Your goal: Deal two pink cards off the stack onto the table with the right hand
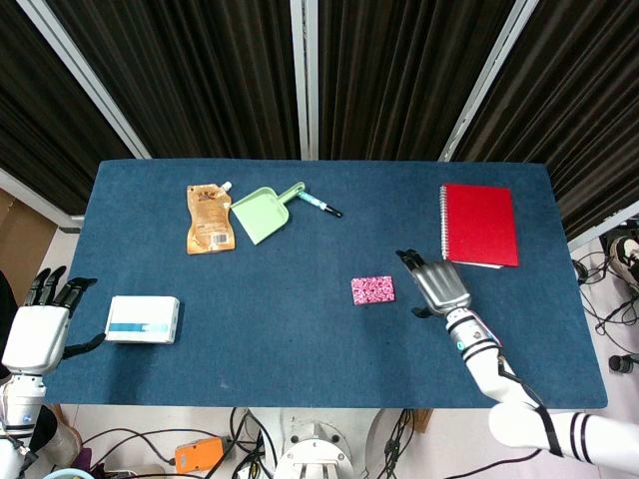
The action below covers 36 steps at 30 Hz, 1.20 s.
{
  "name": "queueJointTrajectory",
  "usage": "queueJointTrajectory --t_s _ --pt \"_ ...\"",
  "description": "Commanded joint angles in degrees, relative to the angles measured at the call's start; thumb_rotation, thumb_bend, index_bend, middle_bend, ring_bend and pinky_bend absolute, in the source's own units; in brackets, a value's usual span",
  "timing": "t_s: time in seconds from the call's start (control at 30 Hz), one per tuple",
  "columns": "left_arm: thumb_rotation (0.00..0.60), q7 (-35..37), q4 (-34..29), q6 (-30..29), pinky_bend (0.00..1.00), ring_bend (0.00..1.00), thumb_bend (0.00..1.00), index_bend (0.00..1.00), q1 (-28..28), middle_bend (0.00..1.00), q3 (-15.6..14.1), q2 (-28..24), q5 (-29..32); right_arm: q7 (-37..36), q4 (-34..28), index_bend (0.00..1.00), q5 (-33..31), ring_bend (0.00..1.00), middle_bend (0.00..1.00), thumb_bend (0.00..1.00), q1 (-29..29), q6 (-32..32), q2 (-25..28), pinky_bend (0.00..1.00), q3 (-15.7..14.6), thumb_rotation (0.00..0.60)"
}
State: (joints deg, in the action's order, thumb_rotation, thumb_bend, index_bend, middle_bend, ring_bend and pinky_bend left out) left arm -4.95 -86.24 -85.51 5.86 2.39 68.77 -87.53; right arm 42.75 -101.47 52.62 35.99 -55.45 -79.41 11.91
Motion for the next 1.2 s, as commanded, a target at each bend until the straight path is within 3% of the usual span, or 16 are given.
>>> queueJointTrajectory --t_s 0.03,0.17,0.4,1.2 --pt "0.6 0.4 0.5 0.2 0.03 0.05 0.0 0.2 0.1 0.22 0.0 0.2 0.2 7.8 2.5 0.21 -9.6 0.85 0.23 0.29 6.7 0.2 -6.5 1.0 0.2 0.6" --pt "0.6 1.2 1.5 0.4 0.03 0.05 0.0 0.2 0.1 0.22 -0.1 0.6 0.4 10.8 4.7 0.27 -14.4 0.85 0.24 0.34 10.0 -1.2 -10.6 1.0 -0.3 0.6" --pt "0.6 2.6 3.3 0.7 0.03 0.05 0.0 0.2 -0.2 0.22 -0.5 1.3 0.8 12.1 8.9 0.29 -18.9 0.85 0.25 0.4 13.6 -2.7 -15.2 1.0 -1.0 0.6" --pt "0.6 3.9 5.4 0.4 0.03 0.05 0.0 0.2 -0.2 0.22 -0.5 2.2 0.8 12.1 11.5 0.36 -20.8 0.85 0.33 0.45 15.9 -7.2 -17.7 1.0 -3.6 0.6"
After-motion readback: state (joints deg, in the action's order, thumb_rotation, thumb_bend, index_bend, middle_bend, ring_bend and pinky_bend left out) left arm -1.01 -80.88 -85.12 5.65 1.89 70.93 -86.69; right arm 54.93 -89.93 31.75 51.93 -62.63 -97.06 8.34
